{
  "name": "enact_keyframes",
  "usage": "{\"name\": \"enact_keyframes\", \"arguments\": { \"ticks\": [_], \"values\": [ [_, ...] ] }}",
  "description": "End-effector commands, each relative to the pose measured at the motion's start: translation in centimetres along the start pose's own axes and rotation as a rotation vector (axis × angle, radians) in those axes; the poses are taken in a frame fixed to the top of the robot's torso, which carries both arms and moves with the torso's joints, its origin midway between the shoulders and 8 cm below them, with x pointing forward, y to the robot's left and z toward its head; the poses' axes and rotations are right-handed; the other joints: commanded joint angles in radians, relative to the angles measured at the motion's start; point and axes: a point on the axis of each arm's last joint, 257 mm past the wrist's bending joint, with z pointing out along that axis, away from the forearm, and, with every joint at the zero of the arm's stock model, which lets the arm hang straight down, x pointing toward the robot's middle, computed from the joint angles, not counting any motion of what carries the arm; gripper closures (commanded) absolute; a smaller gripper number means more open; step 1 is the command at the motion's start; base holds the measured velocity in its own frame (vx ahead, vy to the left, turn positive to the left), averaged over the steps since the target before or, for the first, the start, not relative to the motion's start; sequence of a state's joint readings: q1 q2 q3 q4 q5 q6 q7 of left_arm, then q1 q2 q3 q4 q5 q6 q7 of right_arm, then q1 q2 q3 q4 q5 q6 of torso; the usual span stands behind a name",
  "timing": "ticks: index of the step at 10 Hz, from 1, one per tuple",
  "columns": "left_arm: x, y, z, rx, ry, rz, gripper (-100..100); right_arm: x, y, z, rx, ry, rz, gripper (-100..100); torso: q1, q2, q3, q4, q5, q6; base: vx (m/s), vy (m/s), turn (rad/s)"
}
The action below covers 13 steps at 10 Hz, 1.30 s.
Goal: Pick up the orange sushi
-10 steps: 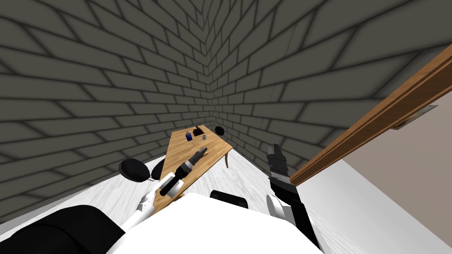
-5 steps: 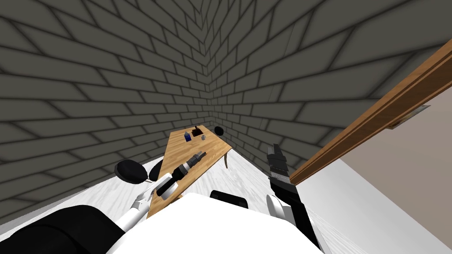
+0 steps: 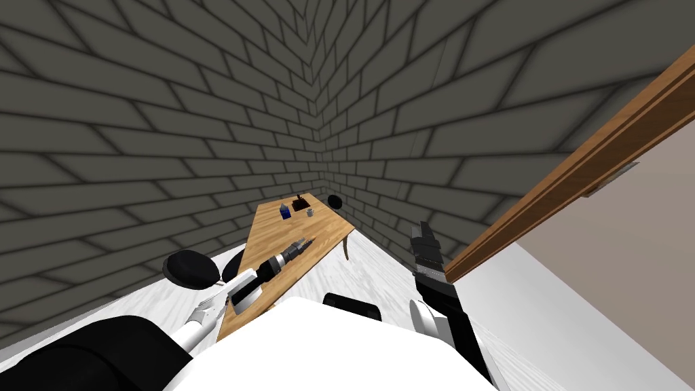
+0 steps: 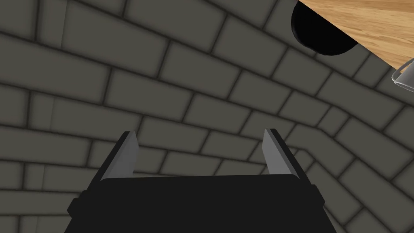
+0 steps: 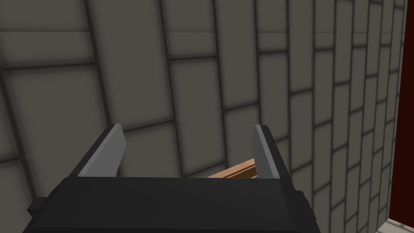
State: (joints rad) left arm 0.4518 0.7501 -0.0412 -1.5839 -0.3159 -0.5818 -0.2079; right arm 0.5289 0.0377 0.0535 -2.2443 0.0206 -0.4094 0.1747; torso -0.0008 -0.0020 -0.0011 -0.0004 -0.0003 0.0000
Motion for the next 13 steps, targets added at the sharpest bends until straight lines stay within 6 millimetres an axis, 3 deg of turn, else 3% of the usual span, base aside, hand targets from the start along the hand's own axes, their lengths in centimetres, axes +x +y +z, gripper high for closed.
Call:
{"name": "enact_keyframes", "arguments": {
  "ticks": [1, 6, 7, 10, 12, 13],
  "values": [
    [0.4, 0.8, -0.1, -0.012, 0.012, 0.004, -100, 0.0, 0.0, 0.0, 0.0, 0.0, 0.0, 0, 0.0, 0.0, 0.0, 0.0, 0.0, 0.0, 0.015, -0.005, 0.011],
    [4.0, 6.6, -4.0, -0.1, 0.181, 0.113, -100, 0.0, 0.0, 0.0, 0.0, 0.0, 0.0, 0, 0.0, -0.001, 0.0, 0.0, 0.0, 0.0, 0.036, -0.015, -0.063],
    [4.2, 7.0, -4.2, -0.109, 0.185, 0.111, -100, 0.0, 0.0, 0.0, 0.0, 0.0, 0.0, 0, 0.0, -0.001, -0.001, 0.0, 0.0, 0.0, 0.046, -0.004, -0.051],
    [6.7, 11.8, -8.8, -0.179, 0.337, 0.2, -100, 0.0, 0.0, 0.0, 0.0, 0.0, 0.0, 0, 0.0, -0.003, -0.002, -0.001, 0.0, 0.001, 0.083, -0.015, -0.152],
    [7.6, 13.4, -10.6, -0.207, 0.387, 0.222, -100, 0.0, 0.0, 0.0, 0.0, 0.0, 0.0, 0, 0.0, -0.004, -0.002, -0.001, 0.0, 0.0, 0.071, -0.007, -0.079],
    [8.4, 15.0, -12.6, -0.236, 0.436, 0.239, -100, 0.0, 0.0, 0.0, 0.0, 0.0, 0.0, 0, 0.0, -0.003, -0.002, -0.001, 0.0, 0.0, 0.097, -0.016, -0.216]
  ]
}}
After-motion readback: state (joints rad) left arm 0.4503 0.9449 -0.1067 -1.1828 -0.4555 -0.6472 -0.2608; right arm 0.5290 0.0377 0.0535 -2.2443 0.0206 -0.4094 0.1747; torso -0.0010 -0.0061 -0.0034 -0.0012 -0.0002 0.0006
